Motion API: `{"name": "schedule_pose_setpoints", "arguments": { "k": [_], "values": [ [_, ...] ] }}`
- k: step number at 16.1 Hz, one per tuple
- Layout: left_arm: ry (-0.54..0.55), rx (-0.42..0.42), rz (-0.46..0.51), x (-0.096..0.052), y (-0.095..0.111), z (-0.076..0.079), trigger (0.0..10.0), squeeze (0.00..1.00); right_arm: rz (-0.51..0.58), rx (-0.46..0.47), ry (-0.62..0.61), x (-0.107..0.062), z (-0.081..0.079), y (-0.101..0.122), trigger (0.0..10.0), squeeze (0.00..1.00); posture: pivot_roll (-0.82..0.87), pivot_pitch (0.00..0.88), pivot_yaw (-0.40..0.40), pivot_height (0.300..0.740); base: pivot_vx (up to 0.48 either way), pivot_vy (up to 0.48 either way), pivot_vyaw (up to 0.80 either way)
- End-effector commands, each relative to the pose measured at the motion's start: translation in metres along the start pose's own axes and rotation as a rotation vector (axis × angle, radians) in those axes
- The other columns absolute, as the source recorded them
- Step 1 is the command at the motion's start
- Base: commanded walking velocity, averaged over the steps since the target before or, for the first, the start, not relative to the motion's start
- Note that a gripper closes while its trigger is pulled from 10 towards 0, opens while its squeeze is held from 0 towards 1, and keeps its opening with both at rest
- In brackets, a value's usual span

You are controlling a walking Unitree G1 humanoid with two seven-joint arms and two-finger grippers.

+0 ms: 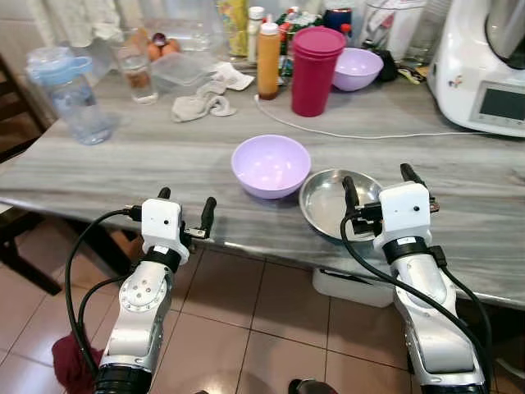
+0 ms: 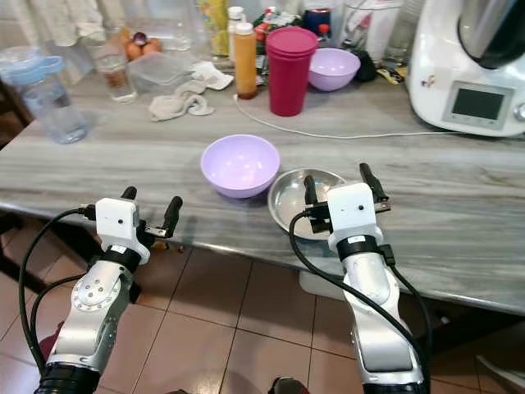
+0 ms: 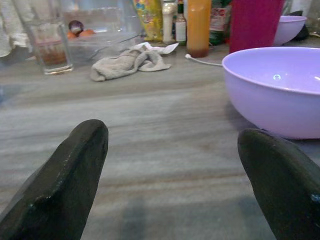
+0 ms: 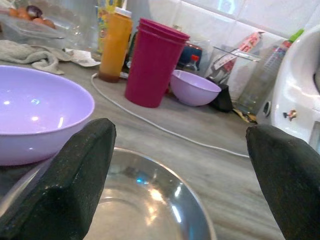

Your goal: Setting the table

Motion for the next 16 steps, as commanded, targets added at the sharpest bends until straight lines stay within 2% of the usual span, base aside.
{"name": "schedule_pose_setpoints", "arguments": {
  "k": [1, 16],
  "values": [
    [0.009, 0.004, -0.023, -0.0007, -0.0048, -0.0010, 10.0, 0.00, -0.011, 0.003, -0.012, 0.0005, 0.0032, -0.0025, 10.0, 0.00, -0.24, 0.097, 0.031, 0.740, -0.259, 0.000, 0.00],
    [0.003, 0.010, -0.028, 0.0003, -0.0066, 0.0029, 10.0, 0.00, -0.027, 0.034, -0.038, 0.0027, 0.0064, -0.0045, 10.0, 0.00, -0.25, 0.105, 0.031, 0.740, -0.297, 0.000, 0.00]
  ]
}}
Point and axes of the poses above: a point about 5 cm out from each wrist's last joint towards the gripper, its own x axis pointing out of the wrist towards the gripper, its own y axis along the axis of the wrist's last joint, z = x × y, the point moved 3 cm from there along x, pointing out of the wrist towards the gripper, and after that the axes turned 3 degrees about x, right-handed, at the moved point
